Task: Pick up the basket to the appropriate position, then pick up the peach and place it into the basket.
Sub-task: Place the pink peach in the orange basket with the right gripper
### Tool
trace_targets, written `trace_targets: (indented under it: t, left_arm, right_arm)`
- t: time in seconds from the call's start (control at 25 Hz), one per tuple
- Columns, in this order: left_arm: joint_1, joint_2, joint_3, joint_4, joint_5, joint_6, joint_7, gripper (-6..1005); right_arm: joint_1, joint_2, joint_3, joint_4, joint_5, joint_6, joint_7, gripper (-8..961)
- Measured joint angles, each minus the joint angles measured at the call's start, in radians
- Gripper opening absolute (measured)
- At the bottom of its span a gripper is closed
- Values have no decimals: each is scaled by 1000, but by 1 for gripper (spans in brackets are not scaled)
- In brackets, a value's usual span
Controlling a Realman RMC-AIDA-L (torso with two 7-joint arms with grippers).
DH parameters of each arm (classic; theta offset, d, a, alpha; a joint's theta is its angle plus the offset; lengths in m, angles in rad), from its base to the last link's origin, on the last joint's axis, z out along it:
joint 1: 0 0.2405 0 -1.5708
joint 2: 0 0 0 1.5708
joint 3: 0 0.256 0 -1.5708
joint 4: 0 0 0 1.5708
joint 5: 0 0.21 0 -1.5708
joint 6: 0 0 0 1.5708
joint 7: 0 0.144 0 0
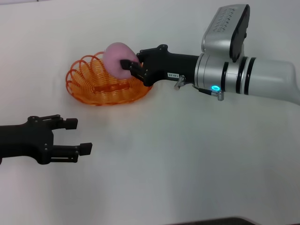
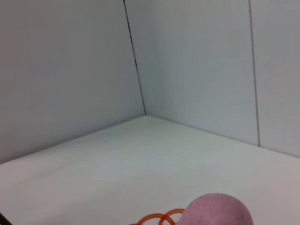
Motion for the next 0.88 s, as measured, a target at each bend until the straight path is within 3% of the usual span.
trace_targets:
  t: [0.32,0.88]
  left_arm:
    - [-53,0,-1,-46,1,-1,-1,891]
    - [-59,2,0,-55,0,-8,2,891]
  right_arm:
    - [-12,-1,0,19,-2,22,2,156]
    - [-14,-4,-3,17,-7,1,6,163]
